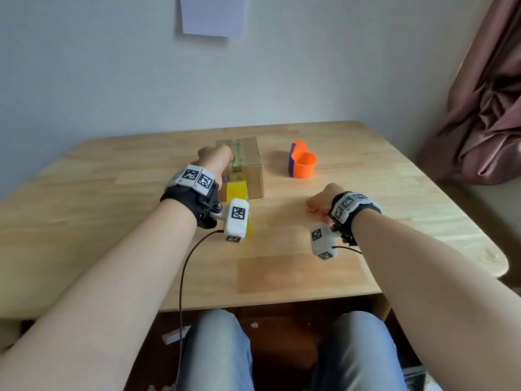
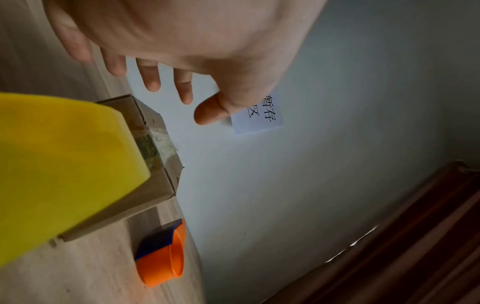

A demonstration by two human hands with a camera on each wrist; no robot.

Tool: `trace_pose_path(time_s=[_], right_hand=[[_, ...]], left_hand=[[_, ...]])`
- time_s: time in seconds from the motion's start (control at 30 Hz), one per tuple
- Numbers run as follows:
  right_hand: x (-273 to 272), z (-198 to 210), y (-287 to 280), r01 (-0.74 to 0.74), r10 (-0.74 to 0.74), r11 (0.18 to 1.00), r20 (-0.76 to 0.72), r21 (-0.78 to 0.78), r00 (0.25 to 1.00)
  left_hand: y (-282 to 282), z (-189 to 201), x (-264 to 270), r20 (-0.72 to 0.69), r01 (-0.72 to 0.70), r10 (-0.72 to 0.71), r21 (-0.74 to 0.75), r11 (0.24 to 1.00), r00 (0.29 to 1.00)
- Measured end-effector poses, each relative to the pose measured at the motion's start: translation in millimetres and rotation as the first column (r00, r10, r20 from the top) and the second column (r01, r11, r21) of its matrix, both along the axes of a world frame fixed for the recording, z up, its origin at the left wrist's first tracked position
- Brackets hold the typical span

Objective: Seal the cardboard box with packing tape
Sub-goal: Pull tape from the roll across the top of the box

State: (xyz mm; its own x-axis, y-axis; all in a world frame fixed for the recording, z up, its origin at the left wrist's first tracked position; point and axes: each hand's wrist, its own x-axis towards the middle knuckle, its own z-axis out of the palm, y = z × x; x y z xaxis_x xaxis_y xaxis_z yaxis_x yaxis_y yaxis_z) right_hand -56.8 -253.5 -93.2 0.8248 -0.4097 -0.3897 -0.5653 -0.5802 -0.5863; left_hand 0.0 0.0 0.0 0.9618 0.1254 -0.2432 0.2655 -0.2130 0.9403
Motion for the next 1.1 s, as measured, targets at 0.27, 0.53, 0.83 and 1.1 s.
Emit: trace_pose_path(time_s=[0.27, 0.53, 0.83, 1.1], right_hand=[[18.5, 20.5, 29.3, -0.049, -0.029, 0.936, 0.215, 0.348, 0.976], [39.1, 69.0, 66.7, -0.402, 0.092, 0.815, 0.591, 0.418, 0.801], [33.5, 88.6, 93.5, -0.456, 0.539, 0.841, 0.527, -0.291, 0.657], [37.8, 99.4, 107.3, -0.549, 0.725, 0.676, 0.309, -0.491, 0.616]], left_hand=[[11.5, -2.2, 10.7, -0.013, 0.014, -0.014, 0.002, 1.0, 1.0], [40.9, -22.1, 6.0, -0.072, 0.04, -0.041, -0.009, 0.999, 0.997], [50.6, -48.2, -2.9, -0.29, 0.275, -0.301, -0.127, 0.953, 0.909], [54.5, -65.0, -2.7, -0.221, 0.398, -0.445, -0.227, 0.889, 0.868]])
